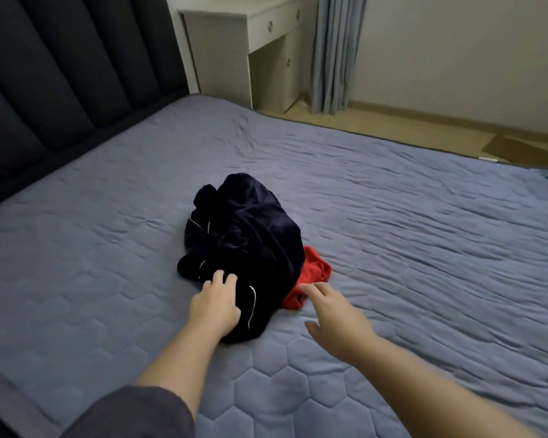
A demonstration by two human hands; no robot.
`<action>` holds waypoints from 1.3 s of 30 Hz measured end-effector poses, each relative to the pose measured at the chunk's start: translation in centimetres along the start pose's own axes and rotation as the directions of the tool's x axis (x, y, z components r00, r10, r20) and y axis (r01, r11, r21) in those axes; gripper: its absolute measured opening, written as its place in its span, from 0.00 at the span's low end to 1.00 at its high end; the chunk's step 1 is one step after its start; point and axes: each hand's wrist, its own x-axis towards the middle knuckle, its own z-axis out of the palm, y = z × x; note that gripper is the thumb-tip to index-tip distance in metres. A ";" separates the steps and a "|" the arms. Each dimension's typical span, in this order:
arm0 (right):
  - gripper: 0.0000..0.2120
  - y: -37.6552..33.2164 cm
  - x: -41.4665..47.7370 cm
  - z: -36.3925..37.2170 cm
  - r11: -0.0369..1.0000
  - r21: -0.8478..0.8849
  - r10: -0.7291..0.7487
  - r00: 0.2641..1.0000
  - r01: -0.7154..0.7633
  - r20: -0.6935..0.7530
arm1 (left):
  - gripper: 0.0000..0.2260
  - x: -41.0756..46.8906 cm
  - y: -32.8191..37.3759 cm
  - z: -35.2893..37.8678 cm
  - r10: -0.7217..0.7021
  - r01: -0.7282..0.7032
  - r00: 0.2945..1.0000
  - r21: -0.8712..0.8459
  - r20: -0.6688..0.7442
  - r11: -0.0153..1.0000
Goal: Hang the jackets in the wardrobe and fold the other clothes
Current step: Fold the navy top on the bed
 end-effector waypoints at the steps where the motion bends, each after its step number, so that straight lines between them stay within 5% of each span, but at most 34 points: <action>1: 0.30 0.1 0.9 0.9 1.000 -0.003 -0.005 1.000 0.005 0.011 | 0.27 1.4 -0.3 0.5 0.008 -0.008 1.000 -0.008 -0.001 1.000; 6: 0.30 1.3 4.0 4.0 1.000 0.003 -0.013 0.999 0.013 0.039 | 0.38 7.3 0.3 2.3 0.091 -0.090 0.996 -0.065 0.023 0.994; 10: 0.30 2.8 5.3 5.7 1.000 -0.004 0.009 0.999 -0.008 0.039 | 0.46 9.8 1.6 4.9 0.067 -0.047 0.961 -0.081 0.267 0.996; 12: 0.30 3.7 5.5 6.5 1.000 0.008 0.025 0.999 -0.026 0.037 | 0.40 10.1 1.8 6.6 0.031 -0.012 0.944 -0.062 0.328 0.998; 15: 0.30 5.1 4.9 7.6 0.999 0.014 0.044 0.997 -0.045 0.062 | 0.20 9.4 1.5 9.1 0.060 -0.057 0.992 -0.027 0.108 0.998; 19: 0.29 6.0 3.3 7.4 0.993 0.037 0.106 0.991 -0.109 0.080 | 0.11 8.3 0.6 8.6 0.074 -0.104 0.990 -0.265 -0.122 0.959; 25: 0.36 3.2 1.0 0.3 0.980 0.175 0.091 0.996 -0.094 0.027 | 0.11 3.9 1.5 -4.3 0.160 -0.315 0.940 -0.586 -0.301 0.747; 33: 0.50 -3.3 -3.4 -23.3 0.880 0.441 -0.058 0.961 0.177 -0.271 | 0.14 -7.9 8.9 -31.1 0.401 -0.756 0.649 -0.489 -0.646 0.435; 36: 0.33 -4.8 -7.6 -34.3 0.830 0.488 -0.147 0.950 0.270 -0.275 | 0.10 -13.3 11.7 -39.4 0.501 -0.841 0.531 -0.350 -0.684 0.413; 39: 0.21 -6.9 -14.7 -42.8 0.753 0.593 -0.172 0.956 0.284 -0.239 | 0.09 -18.8 14.4 -46.3 0.508 -0.866 0.486 -0.315 -0.711 0.388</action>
